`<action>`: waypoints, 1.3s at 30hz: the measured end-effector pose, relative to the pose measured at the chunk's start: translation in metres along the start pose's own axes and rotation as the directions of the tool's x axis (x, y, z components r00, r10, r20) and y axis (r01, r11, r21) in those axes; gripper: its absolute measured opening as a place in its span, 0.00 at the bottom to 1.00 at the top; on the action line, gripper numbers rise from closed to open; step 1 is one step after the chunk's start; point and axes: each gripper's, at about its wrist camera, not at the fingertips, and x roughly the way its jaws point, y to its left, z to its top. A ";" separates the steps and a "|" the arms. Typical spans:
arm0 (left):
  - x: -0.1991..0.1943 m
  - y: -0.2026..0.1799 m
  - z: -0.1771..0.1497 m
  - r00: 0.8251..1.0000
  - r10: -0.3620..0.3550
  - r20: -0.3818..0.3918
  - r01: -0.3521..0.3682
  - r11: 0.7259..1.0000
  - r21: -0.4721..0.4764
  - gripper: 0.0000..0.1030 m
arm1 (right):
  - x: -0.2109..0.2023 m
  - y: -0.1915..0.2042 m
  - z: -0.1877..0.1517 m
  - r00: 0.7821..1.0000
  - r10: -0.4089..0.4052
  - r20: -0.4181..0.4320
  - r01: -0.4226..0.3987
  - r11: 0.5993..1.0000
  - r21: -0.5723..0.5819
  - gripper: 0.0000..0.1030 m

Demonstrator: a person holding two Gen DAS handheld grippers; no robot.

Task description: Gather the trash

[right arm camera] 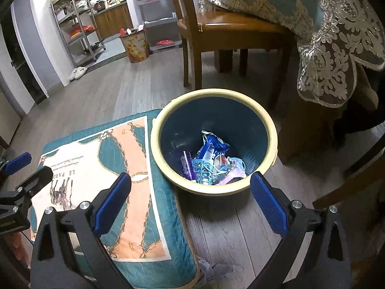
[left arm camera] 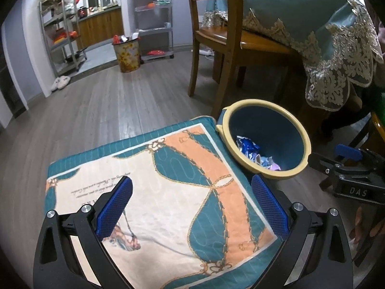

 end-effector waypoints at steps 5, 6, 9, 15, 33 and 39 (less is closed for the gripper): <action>-0.001 -0.001 0.000 1.000 -0.003 0.007 0.003 1.000 0.004 0.95 | -0.001 0.000 0.000 1.000 0.000 -0.003 0.000 1.000 0.006 0.94; -0.002 -0.001 0.000 1.000 -0.002 0.010 0.002 1.000 0.007 0.95 | -0.001 0.000 0.000 1.000 0.001 -0.002 -0.001 1.000 0.005 0.94; -0.003 -0.001 -0.001 1.000 -0.002 0.012 0.002 1.000 0.010 0.95 | -0.001 0.001 0.000 1.000 0.001 -0.004 -0.001 1.000 -0.001 0.94; -0.003 0.000 -0.001 1.000 0.000 0.012 0.000 1.000 0.001 0.95 | 0.000 0.001 -0.001 1.000 -0.002 -0.007 0.002 1.000 0.000 0.94; -0.003 0.005 -0.001 1.000 0.016 0.015 -0.016 1.000 0.010 0.95 | 0.001 0.001 0.000 1.000 -0.004 -0.008 0.004 1.000 -0.001 0.94; -0.003 0.004 -0.001 1.000 0.018 0.015 -0.018 1.000 0.016 0.95 | 0.002 -0.002 -0.001 1.000 -0.006 -0.012 0.006 1.000 0.003 0.94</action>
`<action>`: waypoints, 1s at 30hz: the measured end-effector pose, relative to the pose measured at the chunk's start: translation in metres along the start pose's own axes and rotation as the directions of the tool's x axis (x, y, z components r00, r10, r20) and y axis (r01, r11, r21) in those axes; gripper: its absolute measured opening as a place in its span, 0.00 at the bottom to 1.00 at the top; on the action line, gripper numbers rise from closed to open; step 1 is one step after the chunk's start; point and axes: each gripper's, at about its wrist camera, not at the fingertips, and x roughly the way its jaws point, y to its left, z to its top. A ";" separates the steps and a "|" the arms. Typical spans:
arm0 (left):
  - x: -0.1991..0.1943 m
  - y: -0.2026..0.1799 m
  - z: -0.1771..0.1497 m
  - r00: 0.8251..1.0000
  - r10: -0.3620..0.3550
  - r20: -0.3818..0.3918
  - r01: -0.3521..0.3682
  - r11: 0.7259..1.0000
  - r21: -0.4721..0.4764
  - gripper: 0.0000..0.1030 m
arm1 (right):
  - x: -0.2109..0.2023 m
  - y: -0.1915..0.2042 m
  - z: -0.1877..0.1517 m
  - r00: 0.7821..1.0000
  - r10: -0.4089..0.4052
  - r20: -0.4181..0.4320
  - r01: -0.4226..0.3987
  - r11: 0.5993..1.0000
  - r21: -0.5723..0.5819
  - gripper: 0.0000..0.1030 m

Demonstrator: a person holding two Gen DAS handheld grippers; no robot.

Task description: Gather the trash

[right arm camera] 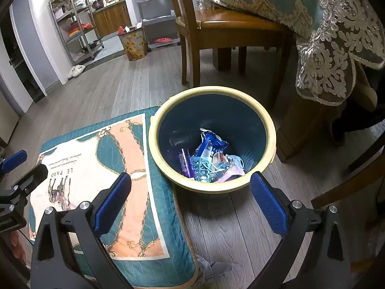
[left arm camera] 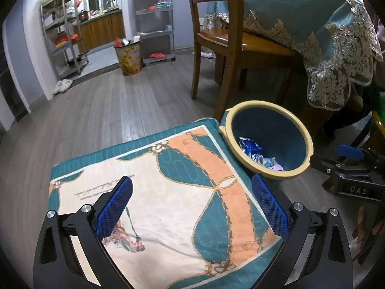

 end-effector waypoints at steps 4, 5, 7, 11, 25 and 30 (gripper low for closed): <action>-0.001 0.000 0.000 1.000 -0.003 0.003 0.003 1.000 0.003 0.96 | 0.000 0.000 0.000 1.000 -0.001 0.000 0.001 1.000 -0.001 0.94; -0.001 0.000 0.000 1.000 -0.003 0.003 0.003 1.000 0.003 0.96 | 0.000 0.000 0.000 1.000 -0.001 -0.001 0.001 1.000 0.000 0.94; -0.001 0.000 -0.001 1.000 -0.003 0.003 0.003 1.000 0.004 0.95 | 0.000 -0.001 0.000 1.000 0.000 0.000 0.000 1.000 0.001 0.94; -0.001 0.000 0.000 1.000 -0.003 0.003 0.003 1.000 0.003 0.95 | 0.000 -0.001 0.000 1.000 0.000 -0.001 0.000 1.000 0.000 0.94; -0.005 0.002 -0.002 1.000 -0.011 0.029 0.010 0.999 0.040 0.95 | 0.000 -0.002 0.001 1.000 -0.003 -0.001 0.003 1.000 0.001 0.94; -0.004 0.004 0.000 1.000 -0.002 0.004 0.002 1.000 0.032 0.96 | 0.002 -0.004 0.000 1.000 -0.011 -0.009 0.011 1.000 0.001 0.94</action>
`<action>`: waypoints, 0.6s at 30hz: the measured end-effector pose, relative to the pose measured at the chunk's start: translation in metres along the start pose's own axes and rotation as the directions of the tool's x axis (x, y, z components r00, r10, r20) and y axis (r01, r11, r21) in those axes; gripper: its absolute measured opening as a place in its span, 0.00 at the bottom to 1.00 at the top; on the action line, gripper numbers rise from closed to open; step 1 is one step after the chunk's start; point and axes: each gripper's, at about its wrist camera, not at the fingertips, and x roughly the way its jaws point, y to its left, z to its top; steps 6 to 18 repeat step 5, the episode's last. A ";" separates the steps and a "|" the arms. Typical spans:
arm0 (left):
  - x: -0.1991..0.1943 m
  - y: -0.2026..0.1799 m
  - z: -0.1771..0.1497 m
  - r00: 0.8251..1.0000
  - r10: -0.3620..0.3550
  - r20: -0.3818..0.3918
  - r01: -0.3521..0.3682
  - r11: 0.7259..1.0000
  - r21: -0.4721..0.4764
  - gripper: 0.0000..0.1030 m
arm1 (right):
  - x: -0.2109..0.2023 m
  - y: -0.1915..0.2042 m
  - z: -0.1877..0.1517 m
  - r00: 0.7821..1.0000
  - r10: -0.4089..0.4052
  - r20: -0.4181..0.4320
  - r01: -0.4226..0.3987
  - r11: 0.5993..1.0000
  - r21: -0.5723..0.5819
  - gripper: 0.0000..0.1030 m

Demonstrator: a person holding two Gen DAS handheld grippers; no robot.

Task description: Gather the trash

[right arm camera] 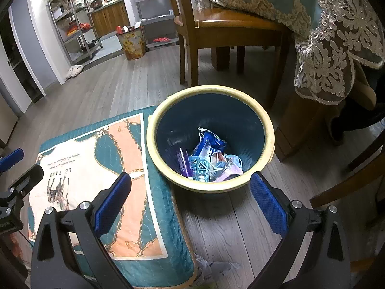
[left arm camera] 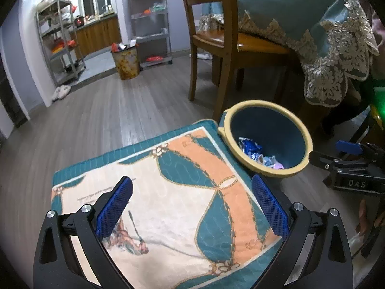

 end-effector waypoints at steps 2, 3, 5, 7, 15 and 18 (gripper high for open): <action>0.001 0.002 0.001 1.000 0.015 -0.011 -0.015 1.000 -0.006 0.95 | 0.000 0.001 -0.002 1.000 -0.011 -0.008 0.011 1.000 0.003 0.94; 0.000 0.004 0.001 1.000 0.027 -0.014 -0.027 1.000 -0.010 0.96 | 0.002 0.001 -0.003 1.000 -0.022 -0.018 0.022 1.000 0.000 0.94; -0.004 0.007 0.002 0.999 0.035 -0.011 -0.036 0.999 -0.017 0.96 | 0.007 0.004 -0.005 0.998 -0.046 -0.041 0.046 0.999 -0.003 0.94; -0.004 0.007 0.002 0.999 0.035 -0.011 -0.036 0.999 -0.017 0.96 | 0.007 0.004 -0.005 0.998 -0.046 -0.041 0.046 0.999 -0.003 0.94; -0.004 0.007 0.002 0.999 0.035 -0.011 -0.036 0.999 -0.017 0.96 | 0.007 0.004 -0.005 0.998 -0.046 -0.041 0.046 0.999 -0.003 0.94; -0.004 0.007 0.002 0.999 0.035 -0.011 -0.036 0.999 -0.017 0.96 | 0.007 0.004 -0.005 0.998 -0.046 -0.041 0.046 0.999 -0.003 0.94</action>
